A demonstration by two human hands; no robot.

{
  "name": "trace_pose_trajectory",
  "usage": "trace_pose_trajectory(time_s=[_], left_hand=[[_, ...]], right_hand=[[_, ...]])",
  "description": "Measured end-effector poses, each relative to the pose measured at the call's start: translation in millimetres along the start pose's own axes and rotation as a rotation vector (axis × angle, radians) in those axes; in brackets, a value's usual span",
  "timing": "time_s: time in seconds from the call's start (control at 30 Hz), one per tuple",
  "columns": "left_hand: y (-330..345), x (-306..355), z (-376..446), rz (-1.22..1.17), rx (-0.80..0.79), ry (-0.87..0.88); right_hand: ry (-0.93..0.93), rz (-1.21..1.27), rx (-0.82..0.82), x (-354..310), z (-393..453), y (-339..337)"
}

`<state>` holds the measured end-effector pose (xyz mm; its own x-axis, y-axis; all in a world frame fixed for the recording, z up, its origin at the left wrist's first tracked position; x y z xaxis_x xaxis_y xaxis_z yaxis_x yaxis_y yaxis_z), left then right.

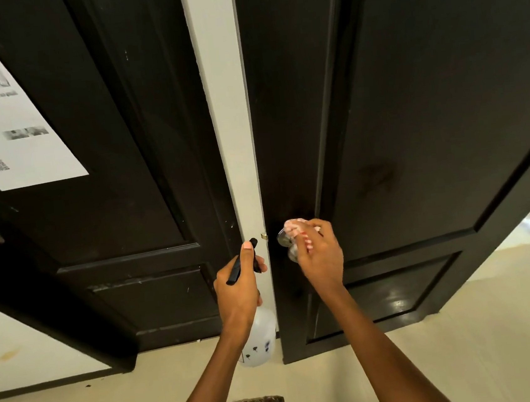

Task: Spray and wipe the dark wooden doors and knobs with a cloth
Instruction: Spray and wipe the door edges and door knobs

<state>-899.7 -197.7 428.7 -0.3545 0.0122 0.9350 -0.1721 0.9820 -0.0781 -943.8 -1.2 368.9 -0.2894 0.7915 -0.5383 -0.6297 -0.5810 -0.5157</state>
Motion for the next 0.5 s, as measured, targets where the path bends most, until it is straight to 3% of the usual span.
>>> trace_pose_trajectory(time_s=[0.07, 0.13, 0.27, 0.5], left_hand=[[5, -4, 8, 0.004, -0.019, -0.009], [10, -9, 16, 0.017, -0.015, -0.039], [25, -16, 31, 0.097, -0.034, -0.088], [38, -24, 47, 0.108, -0.025, -0.124]], right_hand=[[0.231, 0.212, 0.119, 8, -5, -3], [0.292, 0.323, 0.177, 9, -11, -2], [0.115, 0.272, 0.149, -2, -20, 3], [-0.059, 0.063, -0.119, 4, -39, 21]])
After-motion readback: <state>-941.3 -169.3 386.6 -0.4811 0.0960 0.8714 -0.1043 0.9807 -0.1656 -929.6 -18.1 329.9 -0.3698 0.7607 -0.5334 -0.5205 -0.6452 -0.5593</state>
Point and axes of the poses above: each hand's wrist, its own z-axis towards the middle knuckle, its own y-axis out of the palm, x = y × z, the point moved 4 cm from there along z, towards the middle knuckle, and after that the axes turned 14 degrees about -y, right-handed, at the moved point
